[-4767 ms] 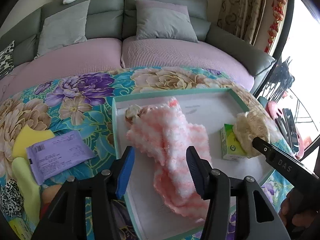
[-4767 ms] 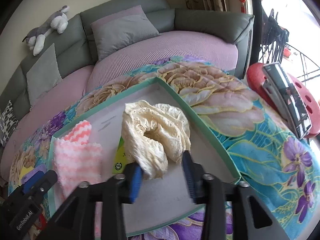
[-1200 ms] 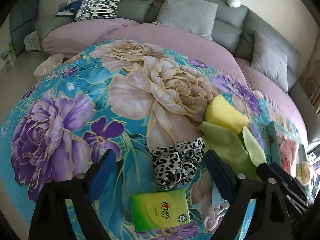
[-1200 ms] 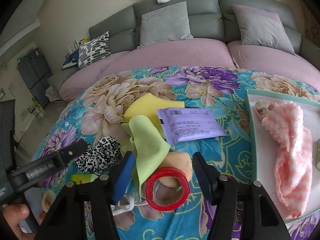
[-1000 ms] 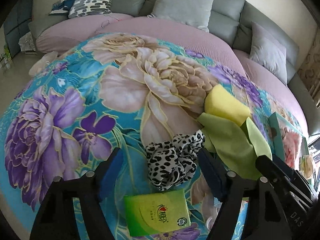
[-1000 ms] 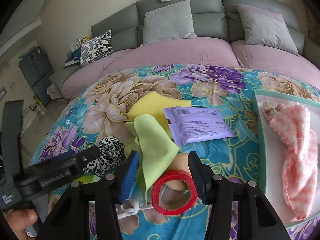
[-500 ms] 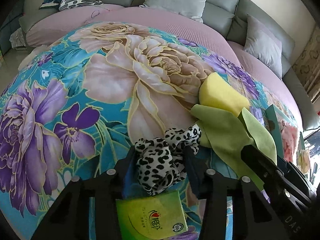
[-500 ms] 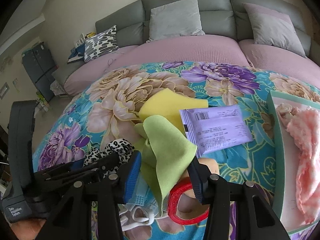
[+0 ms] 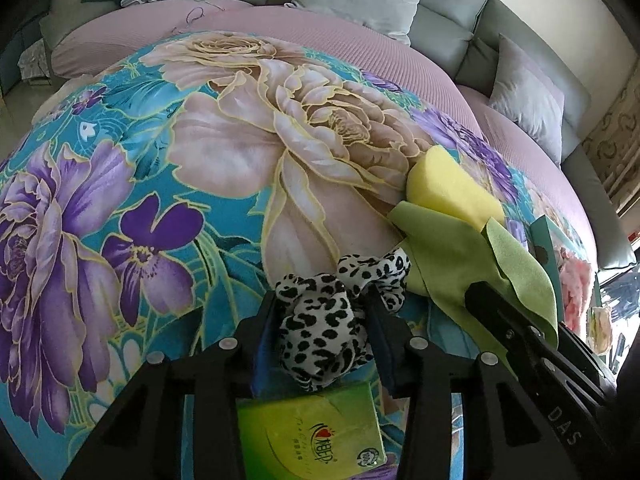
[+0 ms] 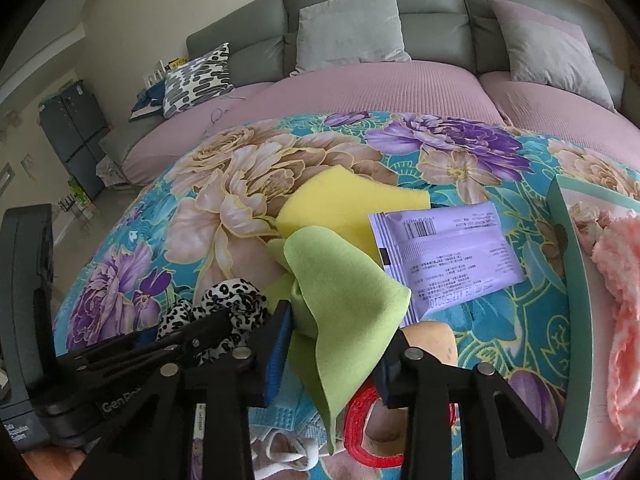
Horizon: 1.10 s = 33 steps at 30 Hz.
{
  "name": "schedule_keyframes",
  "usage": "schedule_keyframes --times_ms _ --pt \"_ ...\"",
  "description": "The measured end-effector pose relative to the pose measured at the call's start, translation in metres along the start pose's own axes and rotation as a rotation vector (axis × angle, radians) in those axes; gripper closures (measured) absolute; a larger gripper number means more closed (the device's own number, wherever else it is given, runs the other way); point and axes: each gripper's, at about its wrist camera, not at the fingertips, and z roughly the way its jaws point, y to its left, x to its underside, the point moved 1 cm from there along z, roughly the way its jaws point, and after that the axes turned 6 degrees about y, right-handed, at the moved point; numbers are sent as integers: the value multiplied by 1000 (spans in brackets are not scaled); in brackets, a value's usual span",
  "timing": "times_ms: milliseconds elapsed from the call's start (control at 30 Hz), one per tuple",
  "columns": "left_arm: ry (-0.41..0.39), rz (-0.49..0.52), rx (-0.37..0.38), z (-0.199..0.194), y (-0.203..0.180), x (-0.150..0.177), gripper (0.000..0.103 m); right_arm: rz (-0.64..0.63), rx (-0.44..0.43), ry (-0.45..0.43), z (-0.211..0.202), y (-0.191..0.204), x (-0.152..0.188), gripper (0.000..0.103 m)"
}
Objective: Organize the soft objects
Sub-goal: 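Grasp the green microfiber cloth with the right tool while the left grasps the leopard scrunchie, then lift the green cloth and leopard scrunchie and carry them over the tray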
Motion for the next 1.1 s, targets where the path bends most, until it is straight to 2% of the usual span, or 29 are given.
schedule_keyframes --times_ms 267,433,600,667,767,1100 --pt "5 14 -6 1 -2 0 57 -12 5 -22 -5 2 0 78" --pt "9 28 -13 -1 -4 -1 58 -10 1 -27 -7 1 -1 79" --pt "7 23 10 -3 -3 0 73 -4 -2 -29 -8 -1 -1 79" --pt "4 23 16 -5 -2 1 76 -2 -5 -33 -9 -1 -1 79" --pt "-12 24 27 -10 -3 1 80 -2 -10 -42 -11 -1 -1 80" --pt "-130 33 52 -39 -7 -3 81 -2 -29 -131 -38 0 -6 94"
